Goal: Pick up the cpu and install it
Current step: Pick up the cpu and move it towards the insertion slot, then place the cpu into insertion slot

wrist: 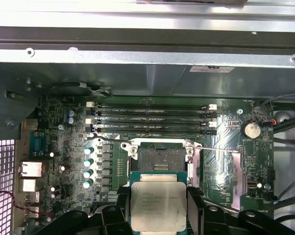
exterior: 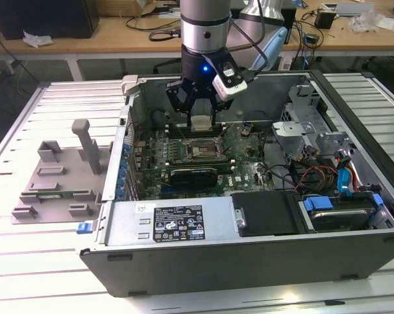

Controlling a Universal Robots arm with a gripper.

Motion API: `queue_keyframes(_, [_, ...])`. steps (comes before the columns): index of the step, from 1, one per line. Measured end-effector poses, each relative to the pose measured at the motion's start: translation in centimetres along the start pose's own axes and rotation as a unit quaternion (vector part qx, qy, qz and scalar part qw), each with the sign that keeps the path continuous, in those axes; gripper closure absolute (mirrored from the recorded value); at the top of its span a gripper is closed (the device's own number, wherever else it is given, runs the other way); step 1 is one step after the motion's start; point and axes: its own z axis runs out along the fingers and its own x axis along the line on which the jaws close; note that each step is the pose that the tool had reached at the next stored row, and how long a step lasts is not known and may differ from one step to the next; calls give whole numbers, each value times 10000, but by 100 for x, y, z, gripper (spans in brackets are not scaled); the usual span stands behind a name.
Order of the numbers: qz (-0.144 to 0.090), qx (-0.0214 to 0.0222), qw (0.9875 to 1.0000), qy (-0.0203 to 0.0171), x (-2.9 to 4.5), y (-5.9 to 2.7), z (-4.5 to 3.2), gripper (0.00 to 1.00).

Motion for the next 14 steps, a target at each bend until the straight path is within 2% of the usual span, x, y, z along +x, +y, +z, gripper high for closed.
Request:
queue_keyframes(9, [2,0,10000,7,0,0,0,45])
queue_keyframes(12, [238,-2,9997,-6,0,0,3,45])
queue_keyframes(13, [391,-3,9992,-14,0,0,4,45])
queue_keyframes(14, [632,-5,9980,-28,0,0,8,45])
